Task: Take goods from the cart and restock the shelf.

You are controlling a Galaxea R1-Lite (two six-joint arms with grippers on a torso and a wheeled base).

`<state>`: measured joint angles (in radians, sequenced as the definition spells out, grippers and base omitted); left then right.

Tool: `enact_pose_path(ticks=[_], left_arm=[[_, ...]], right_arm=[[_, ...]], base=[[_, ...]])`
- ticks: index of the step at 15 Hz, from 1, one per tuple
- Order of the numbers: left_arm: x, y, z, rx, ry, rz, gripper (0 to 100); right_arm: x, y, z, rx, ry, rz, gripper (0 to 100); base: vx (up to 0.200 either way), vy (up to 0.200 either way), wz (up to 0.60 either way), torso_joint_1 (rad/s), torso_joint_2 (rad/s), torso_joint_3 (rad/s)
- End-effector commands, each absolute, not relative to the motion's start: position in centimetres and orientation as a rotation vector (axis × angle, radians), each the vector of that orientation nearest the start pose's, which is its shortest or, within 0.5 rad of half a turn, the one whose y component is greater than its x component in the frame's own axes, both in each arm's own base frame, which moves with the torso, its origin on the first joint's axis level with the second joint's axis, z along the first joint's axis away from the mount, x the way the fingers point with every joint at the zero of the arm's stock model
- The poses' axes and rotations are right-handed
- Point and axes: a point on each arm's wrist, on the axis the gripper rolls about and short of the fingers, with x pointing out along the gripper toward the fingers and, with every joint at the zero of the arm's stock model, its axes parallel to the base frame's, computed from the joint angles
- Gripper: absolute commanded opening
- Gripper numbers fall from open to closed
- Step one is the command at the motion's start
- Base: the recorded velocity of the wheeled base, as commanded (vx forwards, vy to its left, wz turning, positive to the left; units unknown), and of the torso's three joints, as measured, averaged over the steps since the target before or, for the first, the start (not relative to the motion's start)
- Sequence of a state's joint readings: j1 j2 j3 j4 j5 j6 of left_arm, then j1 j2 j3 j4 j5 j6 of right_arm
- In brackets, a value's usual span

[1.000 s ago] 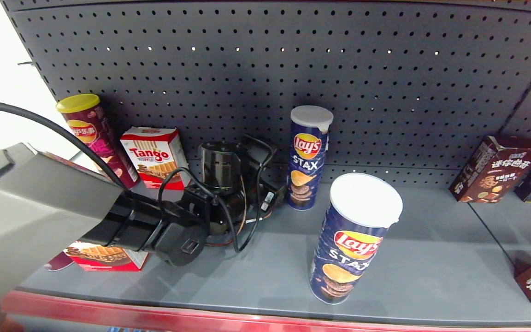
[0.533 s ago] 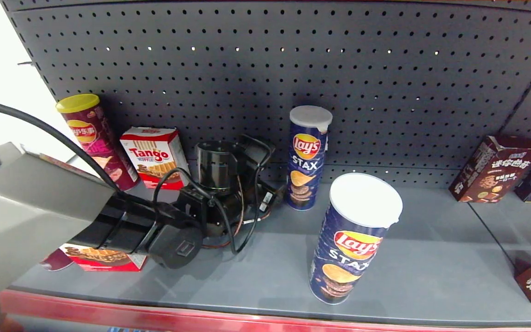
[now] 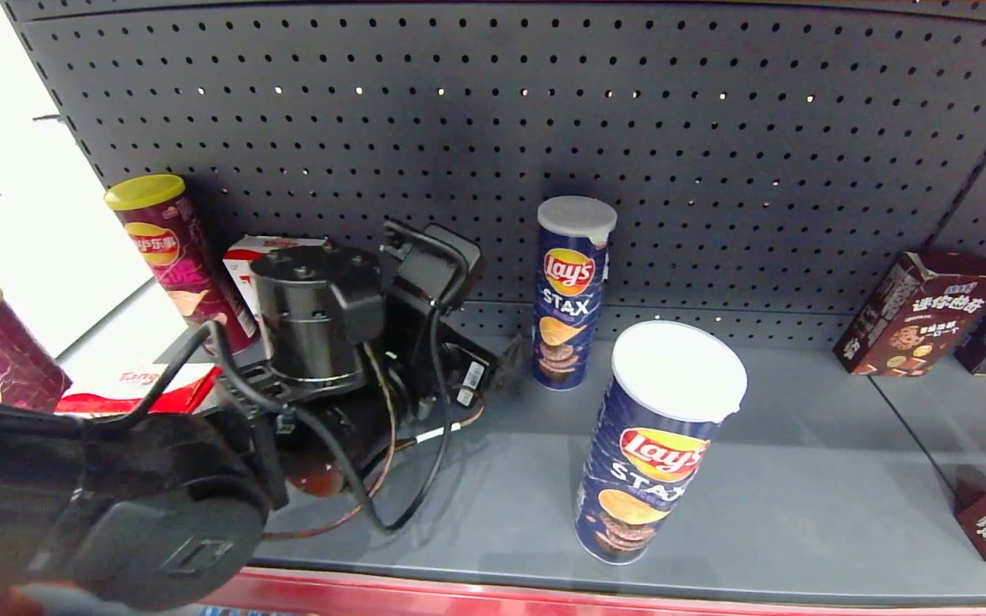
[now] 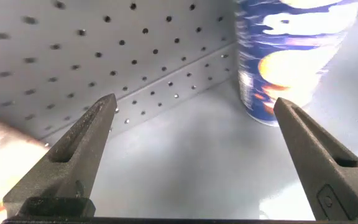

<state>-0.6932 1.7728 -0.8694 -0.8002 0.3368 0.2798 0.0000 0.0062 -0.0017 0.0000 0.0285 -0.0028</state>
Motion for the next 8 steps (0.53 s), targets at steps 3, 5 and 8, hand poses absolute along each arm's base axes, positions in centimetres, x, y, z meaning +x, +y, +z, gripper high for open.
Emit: enact_pose_path(ticks=[3, 5, 8], left_arm=[[19.6, -17.1, 21.7, 0.295, -0.020, -0.361, 100], [17.8, -16.2, 21.8, 0.292, -0.031, -0.380, 100], [17.4, -15.9, 21.1, 0.302, -0.013, -0.378, 100]], right_arm=[[-2.2, 0.1, 7.6, -0.003, 0.006, 0.029, 100], [-2.2, 0.1, 7.6, -0.003, 0.006, 0.029, 100], [-2.2, 0.1, 7.6, -0.003, 0.008, 0.029, 100]], base=[[0.000, 0.000, 0.00, 0.000, 0.00, 0.000], [0.000, 0.000, 0.00, 0.000, 0.00, 0.000], [0.000, 0.000, 0.00, 0.000, 0.00, 0.000]])
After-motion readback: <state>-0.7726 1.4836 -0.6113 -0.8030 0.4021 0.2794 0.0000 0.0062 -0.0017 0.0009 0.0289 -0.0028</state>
